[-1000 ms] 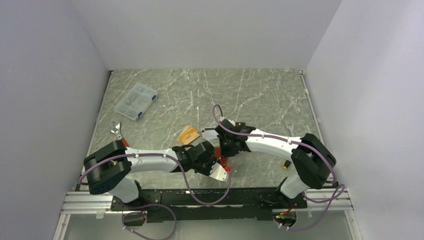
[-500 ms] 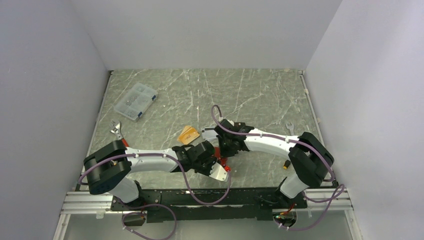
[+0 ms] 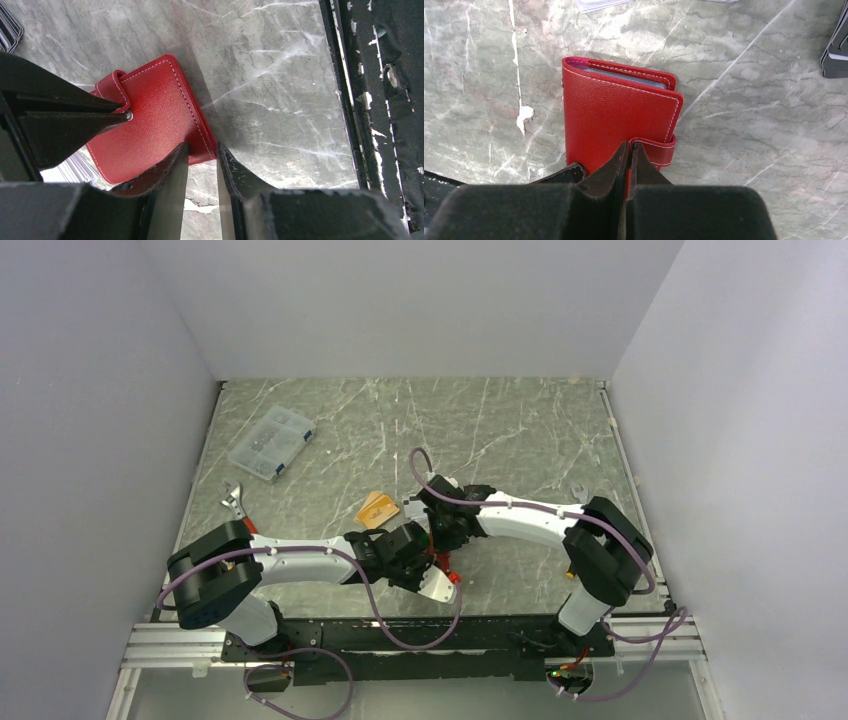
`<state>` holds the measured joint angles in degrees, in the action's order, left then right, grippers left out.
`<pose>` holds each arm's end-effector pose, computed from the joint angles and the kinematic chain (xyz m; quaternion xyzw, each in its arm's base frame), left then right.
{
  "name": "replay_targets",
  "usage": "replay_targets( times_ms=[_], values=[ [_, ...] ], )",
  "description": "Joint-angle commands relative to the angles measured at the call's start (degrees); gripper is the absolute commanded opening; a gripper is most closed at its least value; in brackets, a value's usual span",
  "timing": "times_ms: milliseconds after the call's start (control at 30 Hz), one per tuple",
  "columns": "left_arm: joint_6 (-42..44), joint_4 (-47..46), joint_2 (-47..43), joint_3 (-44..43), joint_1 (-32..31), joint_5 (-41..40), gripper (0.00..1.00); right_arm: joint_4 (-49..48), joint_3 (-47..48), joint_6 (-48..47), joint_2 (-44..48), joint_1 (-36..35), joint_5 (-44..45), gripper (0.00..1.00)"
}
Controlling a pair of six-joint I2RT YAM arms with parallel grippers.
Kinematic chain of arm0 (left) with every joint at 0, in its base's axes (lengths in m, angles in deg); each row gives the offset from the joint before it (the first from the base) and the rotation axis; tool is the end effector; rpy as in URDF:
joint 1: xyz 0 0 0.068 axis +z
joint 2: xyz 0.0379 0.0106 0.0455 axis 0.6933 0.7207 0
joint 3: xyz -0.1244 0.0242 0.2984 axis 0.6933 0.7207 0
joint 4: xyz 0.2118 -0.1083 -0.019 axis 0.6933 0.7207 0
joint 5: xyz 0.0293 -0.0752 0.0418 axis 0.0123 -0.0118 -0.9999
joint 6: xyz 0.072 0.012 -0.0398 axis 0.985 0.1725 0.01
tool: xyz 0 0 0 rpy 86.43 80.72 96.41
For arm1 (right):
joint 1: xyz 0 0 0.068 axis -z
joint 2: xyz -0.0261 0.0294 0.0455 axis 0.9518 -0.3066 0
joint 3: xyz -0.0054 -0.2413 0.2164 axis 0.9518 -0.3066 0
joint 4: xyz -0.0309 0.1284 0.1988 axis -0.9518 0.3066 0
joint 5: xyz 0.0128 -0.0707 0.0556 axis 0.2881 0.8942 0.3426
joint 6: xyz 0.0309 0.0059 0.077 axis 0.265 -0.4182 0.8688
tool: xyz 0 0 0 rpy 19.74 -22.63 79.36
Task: Put the credit cards into the card holder
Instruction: Close the card holder at the center of the board.
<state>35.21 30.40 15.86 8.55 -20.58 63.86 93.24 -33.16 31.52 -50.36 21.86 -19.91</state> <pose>0.1112 -0.2622 0.2008 0.7901 0.5228 -0.1336 0.2910 0.1987 0.2342 0.2055 -0.0943 0.9747 0.1264 0.1586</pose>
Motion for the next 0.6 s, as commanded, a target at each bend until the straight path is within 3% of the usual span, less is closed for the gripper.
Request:
replay_targets(
  times_ms=[0, 567],
  values=[
    [-0.6, 1.6, -0.4, -1.1, 0.0, 2.5, 0.32, 1.2, 2.0, -0.8, -3.4, -1.2, 1.8, 0.00],
    [-0.3, 2.4, -1.0, -1.6, 1.0, 2.4, 0.31, 5.4, 2.6, -2.3, -9.6, -7.5, 4.7, 0.00]
  ],
)
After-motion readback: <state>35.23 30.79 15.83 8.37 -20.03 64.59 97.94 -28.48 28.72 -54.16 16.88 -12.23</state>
